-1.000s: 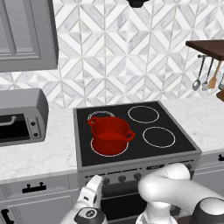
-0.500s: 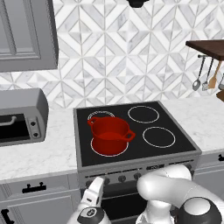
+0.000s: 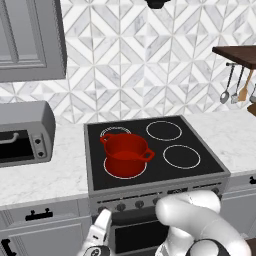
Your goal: Turn off the front left burner of the stove.
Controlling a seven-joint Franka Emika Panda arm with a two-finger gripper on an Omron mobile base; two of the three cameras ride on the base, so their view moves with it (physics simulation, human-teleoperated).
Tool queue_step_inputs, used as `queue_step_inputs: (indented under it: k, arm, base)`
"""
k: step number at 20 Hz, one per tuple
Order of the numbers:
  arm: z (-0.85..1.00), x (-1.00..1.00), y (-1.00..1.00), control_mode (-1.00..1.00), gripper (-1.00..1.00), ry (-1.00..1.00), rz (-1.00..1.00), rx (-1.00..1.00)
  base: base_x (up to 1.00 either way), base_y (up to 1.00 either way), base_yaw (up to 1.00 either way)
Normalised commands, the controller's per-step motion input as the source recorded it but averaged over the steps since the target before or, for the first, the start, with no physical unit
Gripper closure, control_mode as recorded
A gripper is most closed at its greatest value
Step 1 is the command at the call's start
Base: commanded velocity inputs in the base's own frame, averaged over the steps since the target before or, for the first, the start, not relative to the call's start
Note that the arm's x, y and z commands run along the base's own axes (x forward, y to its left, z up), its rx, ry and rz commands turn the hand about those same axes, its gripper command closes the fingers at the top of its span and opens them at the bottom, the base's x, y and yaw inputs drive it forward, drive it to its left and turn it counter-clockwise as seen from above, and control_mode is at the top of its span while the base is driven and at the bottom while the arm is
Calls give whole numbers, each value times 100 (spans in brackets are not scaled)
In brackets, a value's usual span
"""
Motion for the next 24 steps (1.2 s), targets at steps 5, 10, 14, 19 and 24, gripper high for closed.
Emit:
queue_step_inputs:
  k: [5,10,14,19,24]
  arm:
    - [-15,17,0,-100,-100,-6,0,0]
    - [-2,25,0,-100,-100,-1,0,0]
    - [-3,16,0,-100,-100,0,0,0]
    - [-21,1,-1,-100,-100,0,13,0]
    - [-16,9,0,-100,-100,0,15,0]
  base:
    - [0,0,0]
    - [0,0,0]
    - [0,0,0]
    - [0,0,0]
    - [0,0,0]
